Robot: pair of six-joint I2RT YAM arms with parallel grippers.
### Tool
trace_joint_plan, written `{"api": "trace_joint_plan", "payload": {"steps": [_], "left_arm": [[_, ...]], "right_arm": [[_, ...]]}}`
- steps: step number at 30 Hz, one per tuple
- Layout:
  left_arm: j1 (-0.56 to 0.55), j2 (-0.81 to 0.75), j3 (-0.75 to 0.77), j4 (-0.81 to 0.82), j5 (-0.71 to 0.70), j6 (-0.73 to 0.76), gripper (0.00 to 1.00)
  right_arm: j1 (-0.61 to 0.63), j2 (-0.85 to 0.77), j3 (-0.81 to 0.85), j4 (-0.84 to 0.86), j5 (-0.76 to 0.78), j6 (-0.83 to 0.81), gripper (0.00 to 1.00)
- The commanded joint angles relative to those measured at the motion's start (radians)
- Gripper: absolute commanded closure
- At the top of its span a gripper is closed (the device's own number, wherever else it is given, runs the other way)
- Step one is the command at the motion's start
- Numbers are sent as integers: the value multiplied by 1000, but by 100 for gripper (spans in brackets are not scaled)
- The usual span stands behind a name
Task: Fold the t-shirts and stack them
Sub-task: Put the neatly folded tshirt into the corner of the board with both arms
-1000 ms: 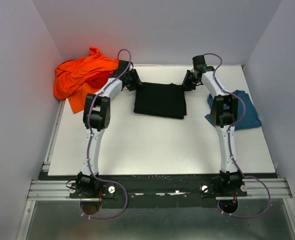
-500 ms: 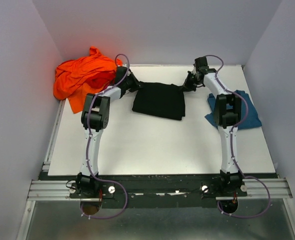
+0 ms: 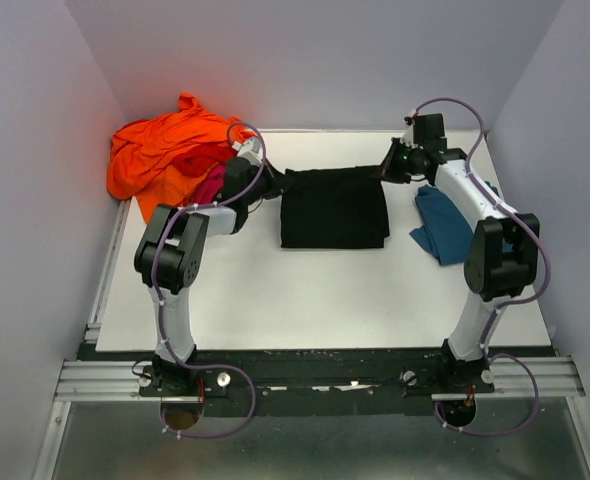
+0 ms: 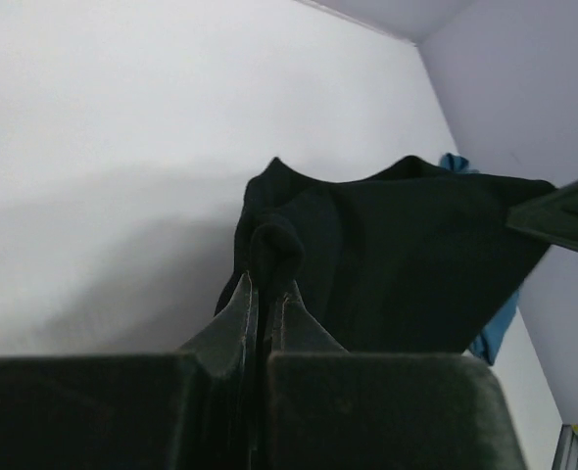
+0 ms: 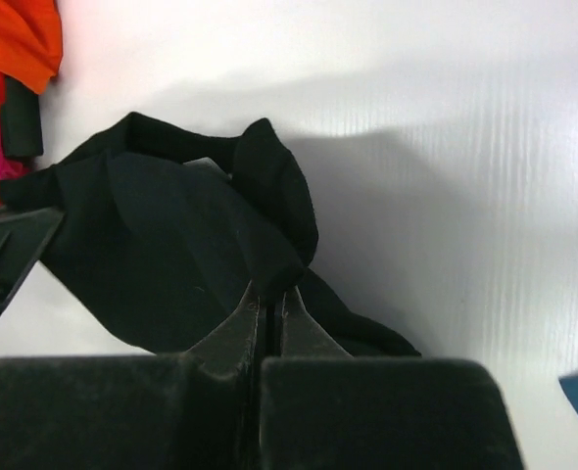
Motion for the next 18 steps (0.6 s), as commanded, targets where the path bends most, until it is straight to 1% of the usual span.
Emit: {"api": "trace_joint_plan", "payload": {"steps": [1,5,9,10,12,14,18], "left_arm": [[-104,-158,-95,152,-93,65,100],[-234,-270,-137,110,-236,159,100],[-349,-344,-146,95,-360,212,100],[-375,-352,-140,90,-394,220,100],[-429,-358,-128,93,-449,231,100],[-501,-349,-92,72,-540,252,100],[-629,-246,44,48,-633,262,100]], "right_arm": [[-25,-157,-133,65,64,-15,99],[-71,-321,-225,61,106,0,99],[-143,-453,-259,-7,141,22,99],[-187,-469,-257,-34,140,26,99],[-244,-501,-251,-73,143,28,99],[-296,-526,-248,-103,170,17,99],[-410,-561,-233,-146,212,0,99]]}}
